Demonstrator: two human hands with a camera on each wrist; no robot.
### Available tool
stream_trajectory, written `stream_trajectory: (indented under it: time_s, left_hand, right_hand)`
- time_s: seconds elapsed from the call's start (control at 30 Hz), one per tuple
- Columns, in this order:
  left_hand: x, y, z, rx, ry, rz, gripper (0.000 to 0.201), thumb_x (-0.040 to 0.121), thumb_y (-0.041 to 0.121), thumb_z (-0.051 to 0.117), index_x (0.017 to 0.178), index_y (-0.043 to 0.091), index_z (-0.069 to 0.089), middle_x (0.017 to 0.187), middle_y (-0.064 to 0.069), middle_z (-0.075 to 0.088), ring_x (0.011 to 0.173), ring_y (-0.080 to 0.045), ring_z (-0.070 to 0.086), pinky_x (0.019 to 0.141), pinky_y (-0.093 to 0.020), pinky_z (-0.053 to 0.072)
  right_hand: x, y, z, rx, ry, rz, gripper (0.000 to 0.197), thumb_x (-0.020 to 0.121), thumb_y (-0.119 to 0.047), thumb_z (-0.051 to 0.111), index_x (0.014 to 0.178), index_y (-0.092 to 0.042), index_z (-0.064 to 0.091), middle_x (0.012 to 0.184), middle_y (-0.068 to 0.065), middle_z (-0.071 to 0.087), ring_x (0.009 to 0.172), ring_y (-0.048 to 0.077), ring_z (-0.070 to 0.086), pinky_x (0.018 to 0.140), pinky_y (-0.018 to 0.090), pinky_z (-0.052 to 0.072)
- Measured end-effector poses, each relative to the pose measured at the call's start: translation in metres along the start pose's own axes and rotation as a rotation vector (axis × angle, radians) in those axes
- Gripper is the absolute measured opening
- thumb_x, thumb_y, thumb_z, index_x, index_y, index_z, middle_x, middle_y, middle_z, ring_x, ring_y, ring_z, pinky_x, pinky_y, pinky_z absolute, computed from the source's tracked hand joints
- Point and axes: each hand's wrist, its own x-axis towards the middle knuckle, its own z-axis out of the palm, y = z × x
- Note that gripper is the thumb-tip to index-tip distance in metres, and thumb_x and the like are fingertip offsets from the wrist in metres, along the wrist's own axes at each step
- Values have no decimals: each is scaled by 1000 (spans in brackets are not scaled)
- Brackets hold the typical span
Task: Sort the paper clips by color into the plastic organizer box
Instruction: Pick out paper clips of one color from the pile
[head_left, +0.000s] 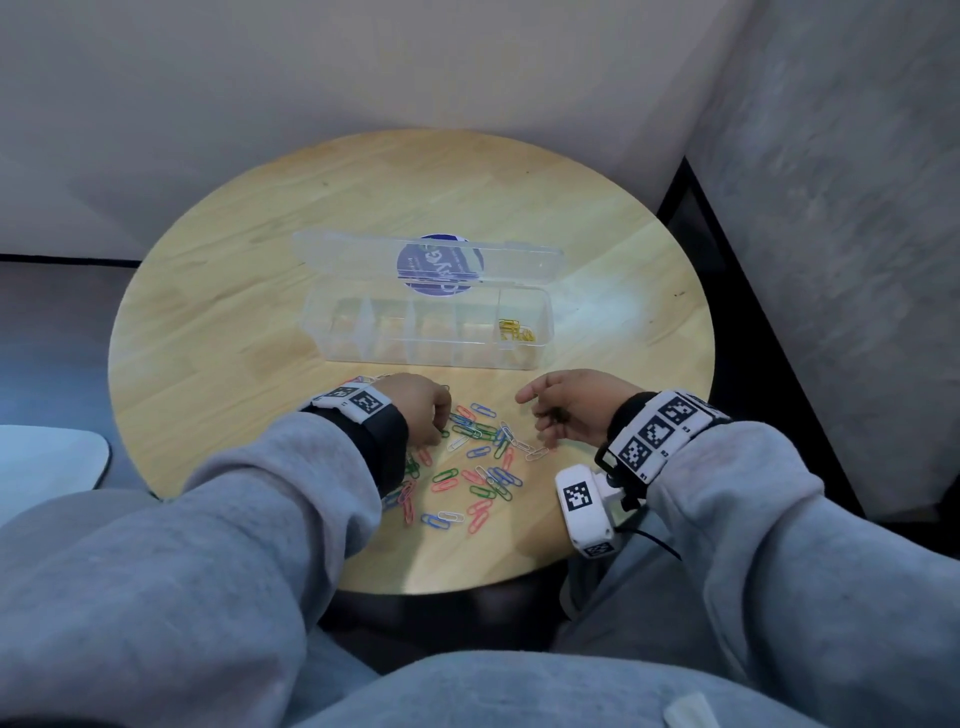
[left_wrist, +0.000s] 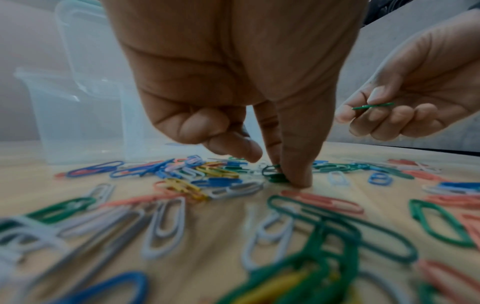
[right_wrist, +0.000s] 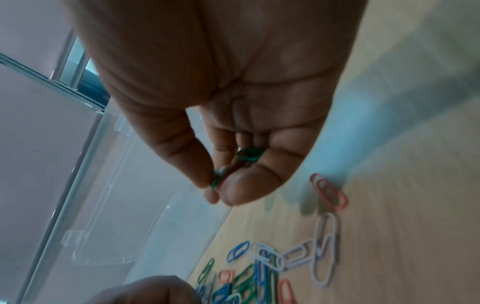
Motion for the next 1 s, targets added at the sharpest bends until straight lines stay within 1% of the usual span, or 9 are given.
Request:
stream_trajectory:
  time_s: [0.13,0.2,0.27,0.43,0.53,0.67,0.77,0.87,1.0]
  left_hand:
    - [0,-1,1,4,-5,2,15,83,19,62,98,20,64,102,-1,61,92,-22,55,69,-26,35]
    - [1,-2,4,-1,-7,-5,7,81,19,62,80,24,58,96,1,60,86,-19,53,68,-26,36]
    - [4,-4,6,-16,-14,-24,20,79,18,61,66,26,49,91,3,60,84,-19,53,68,-26,37]
    - [3,-3,5,-18,-8,-7,15,80,19,62,73,25,51,95,0,63,85,-18,53,69,-26,37]
    - [4,-4,4,-36,1,14,17,80,18,64,70,26,51,94,0,63,83,-17,53,68,-25,36]
    - [2,-8,1,-109,39,29,18,79,17,64,67,25,53,77,8,57,78,-14,53,65,-23,37]
    - [2,-15,-5,-354,79,-18,22,76,13,66,63,23,53,65,8,57,61,-9,53,58,-22,43]
    - [1,-21,-13,-780,19,-52,22,79,0,65,67,14,53,64,-7,61,50,-10,58,57,-24,53]
    - [-1,-24,-19,-981,-62,-62,23,84,-8,58,78,13,54,66,-8,57,40,-2,57,44,-13,48]
  right_hand:
    - [-2,1,2,96,9,50,30,94,0,30,76,-4,54,66,9,42,58,19,42,55,28,38]
    - [-4,2,2,156,17,78,30,95,-5,32,76,-4,55,68,9,46,60,19,47,54,26,45]
    - [-4,2,1,187,20,101,31,95,-7,32,76,-2,56,71,11,50,63,20,52,54,25,50]
    - [-5,1,2,187,19,123,31,94,-8,32,80,-1,58,76,12,55,67,21,55,55,24,53]
    - [-6,-1,4,135,30,126,27,95,-6,33,80,-3,55,71,9,48,60,17,48,51,22,46]
    - [-4,-6,7,-205,97,93,20,93,-6,44,76,-10,54,64,4,37,52,14,32,49,24,31]
    - [-6,-12,10,-604,98,-2,14,88,-12,57,75,-16,60,65,-1,48,53,14,44,48,23,36]
    - [-6,-17,22,-884,110,-89,6,84,-14,61,87,-16,64,70,-8,52,65,10,50,51,21,37]
    - [-2,-22,38,-1088,109,-109,14,82,-17,66,96,-19,64,71,-11,48,76,14,51,49,19,34]
